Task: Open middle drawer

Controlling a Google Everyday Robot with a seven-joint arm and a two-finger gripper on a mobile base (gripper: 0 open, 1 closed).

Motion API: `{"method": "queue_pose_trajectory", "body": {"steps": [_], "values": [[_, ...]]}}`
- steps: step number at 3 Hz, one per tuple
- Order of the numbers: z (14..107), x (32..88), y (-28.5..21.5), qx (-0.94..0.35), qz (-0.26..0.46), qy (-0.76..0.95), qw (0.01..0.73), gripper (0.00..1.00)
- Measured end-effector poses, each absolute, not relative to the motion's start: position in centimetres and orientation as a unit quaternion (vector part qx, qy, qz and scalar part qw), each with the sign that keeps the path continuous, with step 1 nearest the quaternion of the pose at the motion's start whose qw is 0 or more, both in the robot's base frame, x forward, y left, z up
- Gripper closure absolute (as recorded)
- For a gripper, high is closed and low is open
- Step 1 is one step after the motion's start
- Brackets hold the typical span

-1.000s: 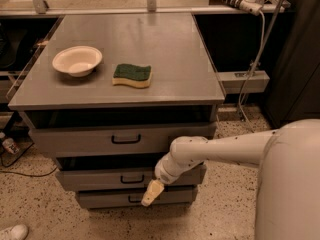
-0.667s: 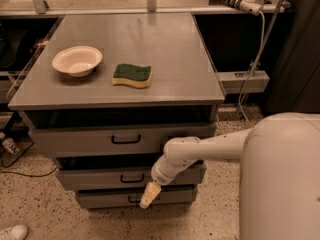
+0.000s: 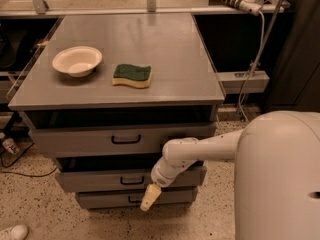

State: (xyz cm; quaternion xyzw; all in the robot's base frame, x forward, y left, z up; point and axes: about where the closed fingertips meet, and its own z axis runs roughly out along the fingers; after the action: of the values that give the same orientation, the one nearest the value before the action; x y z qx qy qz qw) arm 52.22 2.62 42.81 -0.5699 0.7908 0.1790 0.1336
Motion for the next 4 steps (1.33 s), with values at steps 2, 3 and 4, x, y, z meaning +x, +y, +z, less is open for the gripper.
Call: {"method": "queue_pose_trajectory", "body": {"steps": [2, 3, 4], "values": [[43.0, 51.6, 2.2, -0.57, 0.179, 0.792, 0.123, 0.0], [43.2, 50.6, 1.7, -0.571, 0.182, 0.792, 0.111, 0.0], [43.0, 50.8, 1.8, -0.571, 0.186, 0.793, 0.106, 0.0]]}}
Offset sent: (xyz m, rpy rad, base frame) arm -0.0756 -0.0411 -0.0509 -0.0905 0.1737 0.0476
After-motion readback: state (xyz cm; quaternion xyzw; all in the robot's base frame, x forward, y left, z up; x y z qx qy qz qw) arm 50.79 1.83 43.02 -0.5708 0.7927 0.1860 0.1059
